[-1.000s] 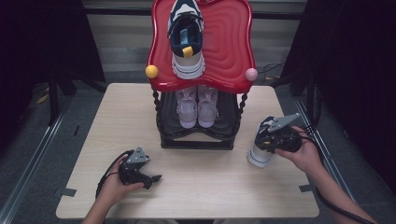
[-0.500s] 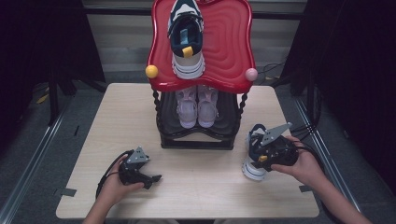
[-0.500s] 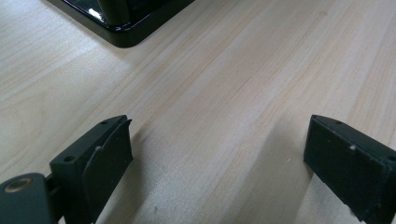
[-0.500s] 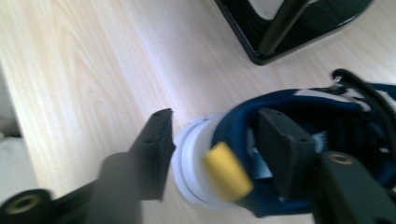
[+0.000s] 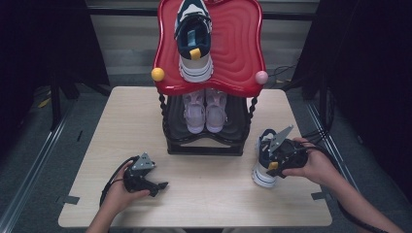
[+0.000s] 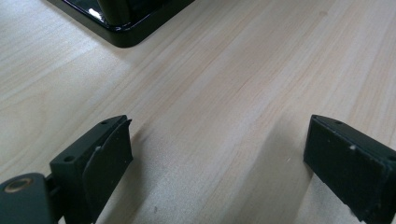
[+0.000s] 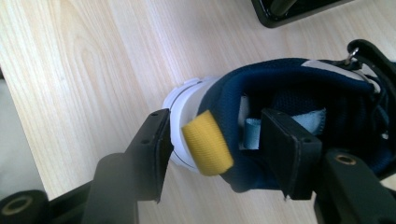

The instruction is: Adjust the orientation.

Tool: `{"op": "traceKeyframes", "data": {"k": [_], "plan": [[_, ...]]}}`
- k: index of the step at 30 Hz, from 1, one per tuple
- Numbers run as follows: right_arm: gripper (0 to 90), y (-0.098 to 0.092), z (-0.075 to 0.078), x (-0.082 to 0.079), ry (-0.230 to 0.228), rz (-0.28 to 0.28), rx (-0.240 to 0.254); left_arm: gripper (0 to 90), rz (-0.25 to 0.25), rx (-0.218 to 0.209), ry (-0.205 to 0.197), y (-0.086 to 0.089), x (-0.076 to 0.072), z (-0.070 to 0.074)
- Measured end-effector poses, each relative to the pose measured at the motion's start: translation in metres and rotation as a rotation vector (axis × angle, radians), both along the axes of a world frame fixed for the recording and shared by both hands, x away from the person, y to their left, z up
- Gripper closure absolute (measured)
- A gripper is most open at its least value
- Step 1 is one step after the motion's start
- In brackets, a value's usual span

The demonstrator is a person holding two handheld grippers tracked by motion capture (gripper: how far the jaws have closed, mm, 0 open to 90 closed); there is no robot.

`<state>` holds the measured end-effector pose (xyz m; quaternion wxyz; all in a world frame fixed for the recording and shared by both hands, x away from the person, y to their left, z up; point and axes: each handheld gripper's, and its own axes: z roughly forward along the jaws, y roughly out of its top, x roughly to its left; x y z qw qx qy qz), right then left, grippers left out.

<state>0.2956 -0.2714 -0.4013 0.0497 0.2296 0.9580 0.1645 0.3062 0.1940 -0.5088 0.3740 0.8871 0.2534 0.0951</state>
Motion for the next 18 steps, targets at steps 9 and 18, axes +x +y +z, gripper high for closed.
{"op": "traceKeyframes", "data": {"k": [9, 18], "plan": [[51.7, 0.011, 0.004, 0.011, 0.058, 0.047, -0.111, 7.1, 0.0, 0.0, -0.001, 0.0, 0.0, 0.0], [58.4, 0.027, 0.002, 0.022, 0.128, 0.109, -0.192, 6.9, -0.002, 0.001, 0.0, 0.0, 0.001, 0.0]]}}
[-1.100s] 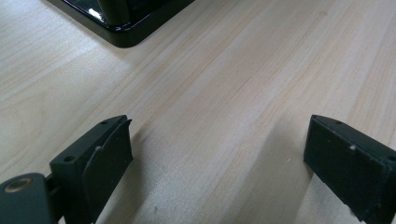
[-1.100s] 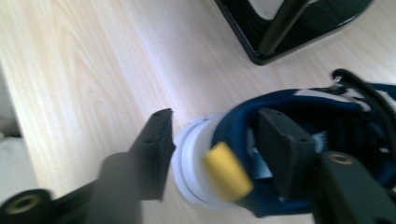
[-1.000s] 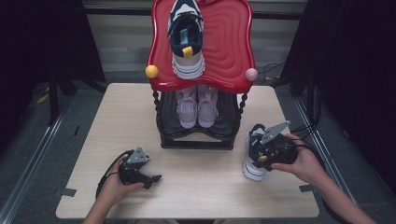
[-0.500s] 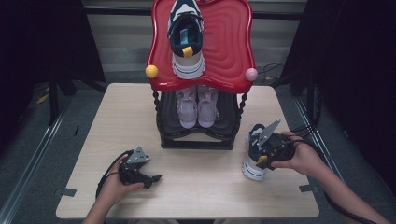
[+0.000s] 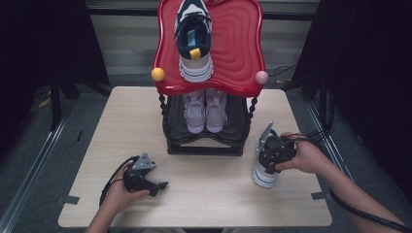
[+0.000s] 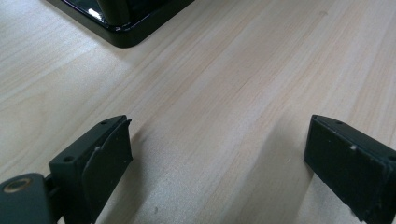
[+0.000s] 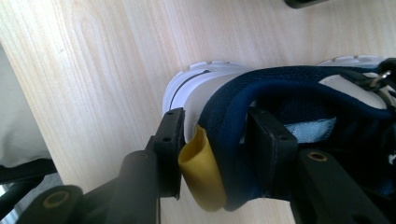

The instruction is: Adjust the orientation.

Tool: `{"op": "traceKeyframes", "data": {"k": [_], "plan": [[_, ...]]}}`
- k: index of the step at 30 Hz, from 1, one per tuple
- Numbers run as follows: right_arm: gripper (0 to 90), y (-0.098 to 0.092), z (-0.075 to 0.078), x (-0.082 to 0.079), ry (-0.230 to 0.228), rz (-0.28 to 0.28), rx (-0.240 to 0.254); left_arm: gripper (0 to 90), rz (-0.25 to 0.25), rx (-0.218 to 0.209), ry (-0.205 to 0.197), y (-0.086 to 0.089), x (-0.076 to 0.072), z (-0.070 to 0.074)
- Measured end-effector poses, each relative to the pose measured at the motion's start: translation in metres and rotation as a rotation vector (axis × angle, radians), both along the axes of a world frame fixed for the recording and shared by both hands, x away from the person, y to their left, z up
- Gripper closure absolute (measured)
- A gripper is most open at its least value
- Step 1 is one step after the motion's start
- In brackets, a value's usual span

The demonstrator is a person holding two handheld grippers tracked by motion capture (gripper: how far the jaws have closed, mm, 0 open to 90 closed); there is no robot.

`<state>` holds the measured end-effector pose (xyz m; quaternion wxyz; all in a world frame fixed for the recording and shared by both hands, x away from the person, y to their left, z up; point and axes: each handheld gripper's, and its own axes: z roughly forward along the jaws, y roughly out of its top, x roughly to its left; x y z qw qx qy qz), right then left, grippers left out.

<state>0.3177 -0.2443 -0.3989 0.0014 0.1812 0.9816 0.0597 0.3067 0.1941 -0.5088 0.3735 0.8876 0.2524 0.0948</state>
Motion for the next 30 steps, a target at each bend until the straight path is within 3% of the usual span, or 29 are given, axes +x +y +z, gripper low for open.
{"op": "traceKeyframes", "data": {"k": [2, 3, 7, 8, 9, 12, 20, 26, 30], "plan": [[59.2, 0.0021, -0.0007, 0.0004, 0.032, -0.016, -0.02, 6.9, 0.004, -0.006, 0.001, -0.0003, -0.0002, -0.0002], [59.6, 0.0013, -0.0023, 0.0028, 0.028, 0.006, -0.016, 6.9, 0.004, -0.005, 0.001, -0.0003, -0.0002, -0.0002], [63.4, -0.0006, -0.0035, 0.0051, 0.061, -0.027, -0.007, 6.9, 0.004, -0.005, 0.001, -0.0004, -0.0002, -0.0003], [63.9, -0.0026, -0.0039, 0.0077, 0.057, 0.003, -0.007, 6.9, 0.003, -0.004, 0.001, -0.0003, -0.0002, -0.0002], [64.5, -0.0025, -0.0035, 0.0075, 0.068, -0.019, 0.0, 6.9, 0.003, -0.005, 0.001, -0.0003, -0.0002, -0.0003], [66.7, -0.0012, -0.0037, 0.0077, 0.074, -0.017, 0.001, 6.8, 0.002, -0.005, 0.001, -0.0002, 0.0, -0.0003], [66.5, 0.0025, -0.006, 0.0078, 0.113, -0.013, -0.044, 6.7, 0.003, -0.006, 0.001, -0.0002, 0.0, -0.0003], [69.0, 0.0027, -0.0059, 0.0102, 0.102, 0.014, -0.041, 6.7, 0.001, -0.005, 0.001, -0.0002, 0.0, -0.0003], [70.0, 0.0037, -0.0065, 0.0099, 0.113, 0.004, -0.044, 6.7, 0.001, -0.005, 0.001, -0.0001, 0.0001, -0.0003]]}}
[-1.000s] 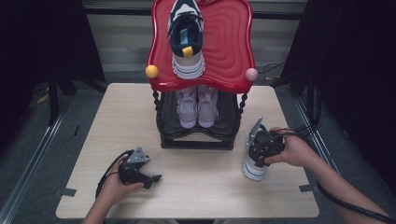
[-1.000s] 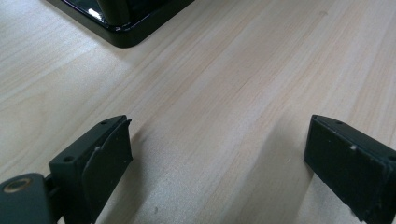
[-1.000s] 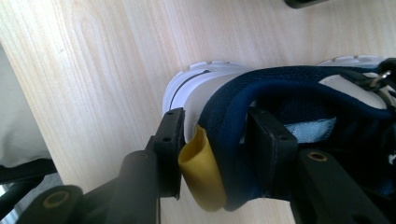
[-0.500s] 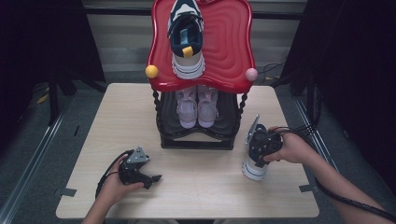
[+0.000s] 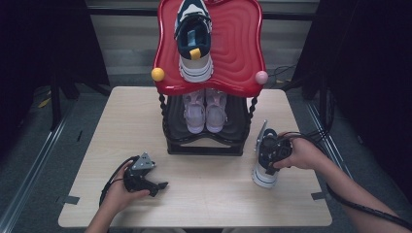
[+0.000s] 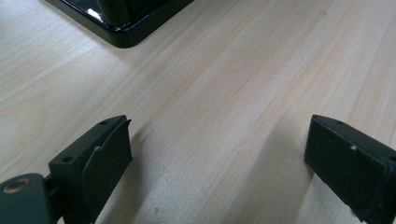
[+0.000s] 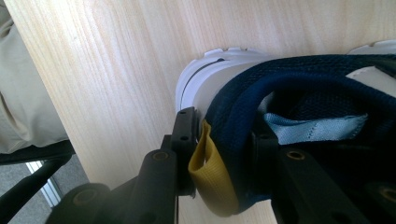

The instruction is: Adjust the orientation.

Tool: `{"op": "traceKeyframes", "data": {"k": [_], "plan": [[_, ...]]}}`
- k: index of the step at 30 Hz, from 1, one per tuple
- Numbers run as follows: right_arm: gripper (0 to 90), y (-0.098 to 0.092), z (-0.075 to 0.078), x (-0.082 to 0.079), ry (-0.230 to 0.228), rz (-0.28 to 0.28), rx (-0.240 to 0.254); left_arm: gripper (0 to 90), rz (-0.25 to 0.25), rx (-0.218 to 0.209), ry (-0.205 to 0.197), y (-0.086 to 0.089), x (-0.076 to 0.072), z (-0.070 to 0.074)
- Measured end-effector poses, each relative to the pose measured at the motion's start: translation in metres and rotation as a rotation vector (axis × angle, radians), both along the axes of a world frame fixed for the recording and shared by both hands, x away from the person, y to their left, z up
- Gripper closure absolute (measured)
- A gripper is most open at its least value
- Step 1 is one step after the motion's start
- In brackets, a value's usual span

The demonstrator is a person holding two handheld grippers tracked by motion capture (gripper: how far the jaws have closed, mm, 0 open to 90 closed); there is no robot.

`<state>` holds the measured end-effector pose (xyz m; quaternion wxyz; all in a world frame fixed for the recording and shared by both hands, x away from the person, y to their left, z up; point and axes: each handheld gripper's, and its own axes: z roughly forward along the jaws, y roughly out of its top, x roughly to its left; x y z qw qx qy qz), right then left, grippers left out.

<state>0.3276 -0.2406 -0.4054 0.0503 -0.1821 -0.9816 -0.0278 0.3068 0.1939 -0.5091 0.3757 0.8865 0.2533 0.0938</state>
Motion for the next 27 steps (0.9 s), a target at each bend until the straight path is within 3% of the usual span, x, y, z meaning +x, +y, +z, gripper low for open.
{"op": "traceKeyframes", "data": {"k": [8, 9, 13, 14, 15, 20, 22, 23, 27], "plan": [[72.4, 0.002, 0.0, -0.002, -0.003, 0.014, -0.003, 6.7, -0.001, -0.001, 0.0, 0.0, 0.0, 0.0], [72.4, 0.002, 0.001, -0.004, 0.002, -0.003, -0.023, 6.7, -0.003, -0.005, 0.0, 0.0, 0.0, 0.0], [72.8, 0.001, 0.001, -0.004, -0.001, 0.024, -0.007, 6.7, -0.003, -0.005, 0.0, 0.0, 0.0, 0.0], [72.8, 0.001, 0.003, -0.006, 0.008, 0.004, -0.019, 6.7, -0.003, -0.005, 0.0, 0.0, 0.0, 0.0], [72.9, 0.001, 0.003, -0.005, -0.001, 0.03, -0.001, 6.7, -0.003, -0.005, 0.0, 0.0, 0.0, 0.0], [73.1, 0.0, 0.008, -0.007, -0.011, 0.037, -0.006, 6.7, -0.003, -0.005, -0.001, 0.0, 0.0, 0.0], [73.2, 0.001, 0.013, -0.01, 0.0, 0.005, -0.025, 6.7, -0.002, -0.002, -0.001, 0.0, 0.0, 0.0], [73.2, -0.001, 0.014, -0.008, -0.007, 0.03, -0.011, 6.7, -0.001, -0.001, -0.001, 0.0, 0.0, 0.0], [73.3, -0.002, 0.021, -0.01, -0.02, 0.043, -0.012, 6.7, 0.0, -0.005, 0.003, 0.0, 0.0, 0.0]]}}
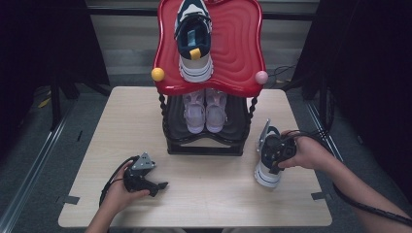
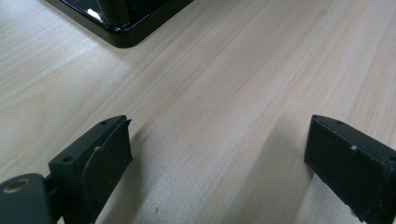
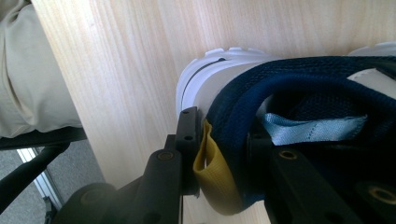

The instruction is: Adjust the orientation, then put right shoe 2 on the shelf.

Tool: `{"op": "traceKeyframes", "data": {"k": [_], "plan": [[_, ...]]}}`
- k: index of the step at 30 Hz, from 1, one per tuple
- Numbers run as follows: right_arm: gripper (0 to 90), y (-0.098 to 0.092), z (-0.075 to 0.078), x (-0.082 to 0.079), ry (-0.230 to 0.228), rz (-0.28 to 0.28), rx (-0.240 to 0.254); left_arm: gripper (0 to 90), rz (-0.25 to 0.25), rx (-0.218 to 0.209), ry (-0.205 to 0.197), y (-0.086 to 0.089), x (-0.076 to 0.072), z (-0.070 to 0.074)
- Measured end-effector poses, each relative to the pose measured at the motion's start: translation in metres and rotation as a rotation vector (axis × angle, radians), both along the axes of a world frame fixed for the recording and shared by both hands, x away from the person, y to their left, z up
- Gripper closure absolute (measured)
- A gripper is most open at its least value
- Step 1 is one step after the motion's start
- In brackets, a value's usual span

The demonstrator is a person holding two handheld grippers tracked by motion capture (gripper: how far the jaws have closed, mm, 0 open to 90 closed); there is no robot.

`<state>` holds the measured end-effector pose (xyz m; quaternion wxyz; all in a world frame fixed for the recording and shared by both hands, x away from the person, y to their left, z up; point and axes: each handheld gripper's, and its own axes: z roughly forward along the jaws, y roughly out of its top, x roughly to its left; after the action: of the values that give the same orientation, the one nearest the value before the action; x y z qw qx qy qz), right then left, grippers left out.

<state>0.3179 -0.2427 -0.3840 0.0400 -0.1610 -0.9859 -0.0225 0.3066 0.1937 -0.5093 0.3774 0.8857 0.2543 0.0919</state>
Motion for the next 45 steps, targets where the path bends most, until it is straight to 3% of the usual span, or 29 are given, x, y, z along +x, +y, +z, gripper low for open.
{"op": "traceKeyframes", "data": {"k": [2, 3, 8, 12, 14, 24, 30, 33, 45], "plan": [[73.3, 0.0, 0.006, -0.003, 0.008, -0.024, -0.022, 6.7, -0.003, -0.001, -0.004, 0.0, 0.0, 0.0], [73.3, -0.001, 0.006, -0.001, -0.001, 0.007, 0.003, 6.7, -0.002, 0.004, -0.005, 0.0, 0.0, 0.0], [73.3, -0.002, 0.018, -0.005, -0.003, -0.011, -0.01, 6.7, -0.003, 0.001, -0.004, 0.0, 0.0, 0.0], [73.4, -0.004, 0.024, -0.004, -0.013, 0.006, 0.003, 6.7, -0.006, 0.001, -0.001, 0.0, 0.0, 0.0], [73.4, -0.004, 0.029, -0.006, -0.01, -0.019, -0.017, 6.7, -0.004, 0.005, -0.001, 0.0, 0.0, 0.0], [73.4, -0.007, 0.041, -0.003, 0.0, 0.005, 0.021, 6.7, -0.004, 0.005, -0.001, 0.0, 0.0, 0.0], [73.2, -0.006, 0.051, -0.006, 0.015, -0.022, -0.02, 6.7, -0.005, 0.005, -0.002, 0.0, 0.0, 0.0], [73.2, -0.006, 0.055, -0.005, 0.011, -0.007, -0.004, 6.7, -0.005, 0.006, -0.002, 0.0, 0.0, 0.0], [73.2, -0.007, 0.092, -0.004, -0.026, -0.012, 0.012, 6.7, -0.004, 0.005, -0.001, 0.0, 0.0, 0.0]]}}
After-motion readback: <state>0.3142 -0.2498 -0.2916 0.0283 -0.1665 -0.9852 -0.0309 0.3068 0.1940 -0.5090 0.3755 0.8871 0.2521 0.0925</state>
